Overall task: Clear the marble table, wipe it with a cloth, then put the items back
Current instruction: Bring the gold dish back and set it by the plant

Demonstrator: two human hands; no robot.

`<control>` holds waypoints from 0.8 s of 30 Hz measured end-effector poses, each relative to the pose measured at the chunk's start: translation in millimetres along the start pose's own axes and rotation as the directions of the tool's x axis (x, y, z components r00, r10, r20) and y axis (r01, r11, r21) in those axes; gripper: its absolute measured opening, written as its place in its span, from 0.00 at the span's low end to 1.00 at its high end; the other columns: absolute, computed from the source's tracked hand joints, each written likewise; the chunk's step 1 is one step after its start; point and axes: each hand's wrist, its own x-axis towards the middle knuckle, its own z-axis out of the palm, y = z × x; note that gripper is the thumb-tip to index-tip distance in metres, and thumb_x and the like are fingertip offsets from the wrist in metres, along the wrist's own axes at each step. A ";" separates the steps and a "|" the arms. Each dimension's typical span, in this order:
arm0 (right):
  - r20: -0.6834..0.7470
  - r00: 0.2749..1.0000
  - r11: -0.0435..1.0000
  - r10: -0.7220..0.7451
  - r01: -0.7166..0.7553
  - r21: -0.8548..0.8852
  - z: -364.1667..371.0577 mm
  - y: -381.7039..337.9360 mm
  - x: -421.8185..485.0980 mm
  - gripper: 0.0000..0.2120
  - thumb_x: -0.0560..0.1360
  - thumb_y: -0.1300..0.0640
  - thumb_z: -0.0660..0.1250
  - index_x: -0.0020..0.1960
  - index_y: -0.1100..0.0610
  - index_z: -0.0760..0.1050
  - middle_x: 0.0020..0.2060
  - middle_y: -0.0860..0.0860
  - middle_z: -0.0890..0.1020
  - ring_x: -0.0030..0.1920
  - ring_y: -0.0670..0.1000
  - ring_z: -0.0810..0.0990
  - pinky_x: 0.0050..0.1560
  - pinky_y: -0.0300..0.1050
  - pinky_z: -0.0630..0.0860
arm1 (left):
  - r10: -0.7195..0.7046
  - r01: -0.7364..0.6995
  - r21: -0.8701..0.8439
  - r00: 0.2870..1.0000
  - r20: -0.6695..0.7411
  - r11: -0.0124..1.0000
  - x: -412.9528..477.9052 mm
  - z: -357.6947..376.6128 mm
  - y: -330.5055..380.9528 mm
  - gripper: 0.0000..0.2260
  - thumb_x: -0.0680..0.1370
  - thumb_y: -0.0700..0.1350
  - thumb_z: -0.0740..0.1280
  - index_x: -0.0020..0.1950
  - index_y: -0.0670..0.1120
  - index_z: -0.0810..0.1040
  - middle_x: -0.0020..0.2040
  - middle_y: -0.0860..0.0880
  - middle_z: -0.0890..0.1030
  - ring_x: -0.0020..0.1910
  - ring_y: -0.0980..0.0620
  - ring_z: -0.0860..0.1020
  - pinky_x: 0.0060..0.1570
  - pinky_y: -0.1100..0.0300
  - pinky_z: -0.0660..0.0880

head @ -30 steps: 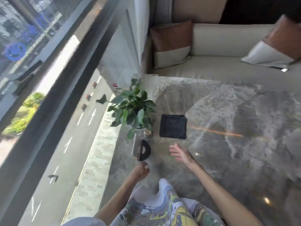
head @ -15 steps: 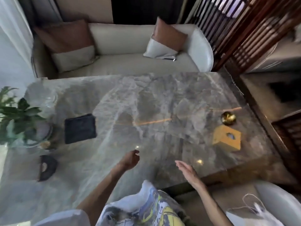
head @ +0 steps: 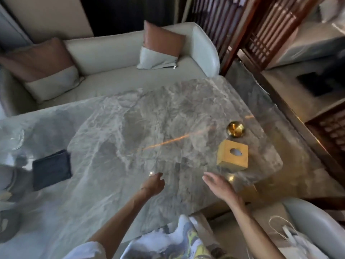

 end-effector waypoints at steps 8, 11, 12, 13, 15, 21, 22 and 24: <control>-0.191 0.967 0.971 0.168 -0.129 0.201 -82.3 91.8 25.2 0.27 0.78 0.39 0.58 0.74 0.49 0.64 0.68 0.49 0.75 0.67 0.53 0.74 0.63 0.51 0.71 | -0.012 0.015 -0.046 0.999 0.047 0.999 42.8 22.3 88.5 0.19 0.79 0.43 0.59 0.70 0.43 0.68 0.59 0.36 0.80 0.59 0.39 0.78 0.58 0.54 0.72; -0.237 0.951 0.956 0.201 -0.138 0.258 -118.3 119.8 53.9 0.27 0.78 0.41 0.58 0.73 0.53 0.66 0.63 0.53 0.79 0.64 0.57 0.77 0.58 0.51 0.72 | -0.064 0.067 -0.067 0.997 0.039 0.995 63.6 30.8 133.9 0.20 0.79 0.42 0.58 0.71 0.41 0.67 0.61 0.35 0.79 0.61 0.38 0.77 0.60 0.54 0.71; -0.248 0.948 0.956 0.202 -0.136 0.260 -127.6 126.0 63.3 0.26 0.79 0.41 0.58 0.73 0.54 0.66 0.62 0.54 0.79 0.63 0.57 0.78 0.58 0.51 0.72 | -0.079 0.081 -0.063 0.996 0.033 0.995 71.9 34.4 149.7 0.20 0.79 0.44 0.58 0.70 0.42 0.69 0.61 0.36 0.79 0.62 0.39 0.76 0.62 0.55 0.70; -0.251 0.946 0.958 0.204 -0.139 0.252 -138.1 131.0 73.4 0.26 0.79 0.42 0.58 0.72 0.54 0.66 0.62 0.54 0.80 0.62 0.57 0.78 0.58 0.50 0.72 | -0.086 0.087 -0.063 0.996 0.032 0.994 82.9 39.6 165.3 0.20 0.78 0.46 0.58 0.69 0.43 0.70 0.61 0.37 0.79 0.62 0.40 0.76 0.63 0.55 0.70; -0.229 0.949 0.954 0.217 -0.156 0.257 -157.8 140.8 93.9 0.25 0.79 0.43 0.58 0.72 0.55 0.67 0.61 0.53 0.80 0.62 0.56 0.78 0.59 0.49 0.71 | -0.100 0.102 -0.084 0.995 0.025 0.991 104.1 49.2 199.7 0.19 0.77 0.46 0.58 0.66 0.45 0.74 0.58 0.38 0.81 0.60 0.41 0.78 0.62 0.54 0.72; -0.140 0.968 0.935 0.207 -0.154 0.319 -209.7 167.6 171.2 0.28 0.79 0.44 0.60 0.74 0.57 0.64 0.63 0.57 0.80 0.65 0.56 0.76 0.65 0.49 0.70 | -0.088 0.075 -0.114 0.989 -0.120 0.991 189.4 46.3 311.8 0.15 0.78 0.44 0.58 0.61 0.47 0.78 0.60 0.40 0.81 0.59 0.39 0.79 0.59 0.52 0.76; -0.136 0.969 0.934 0.205 -0.152 0.323 -216.4 170.0 186.7 0.28 0.79 0.45 0.60 0.74 0.58 0.63 0.62 0.58 0.80 0.65 0.57 0.76 0.65 0.49 0.70 | -0.084 0.068 -0.124 0.988 -0.126 0.990 207.4 45.7 327.9 0.16 0.78 0.43 0.58 0.62 0.47 0.78 0.61 0.40 0.80 0.60 0.39 0.78 0.60 0.52 0.75; -0.140 0.970 0.922 0.199 -0.137 0.362 -226.2 169.9 216.0 0.25 0.80 0.48 0.60 0.72 0.59 0.66 0.59 0.58 0.81 0.63 0.58 0.77 0.60 0.47 0.71 | -0.069 0.055 -0.116 0.991 -0.119 0.992 244.6 46.3 356.8 0.16 0.78 0.41 0.58 0.65 0.44 0.76 0.64 0.40 0.78 0.63 0.40 0.76 0.64 0.52 0.72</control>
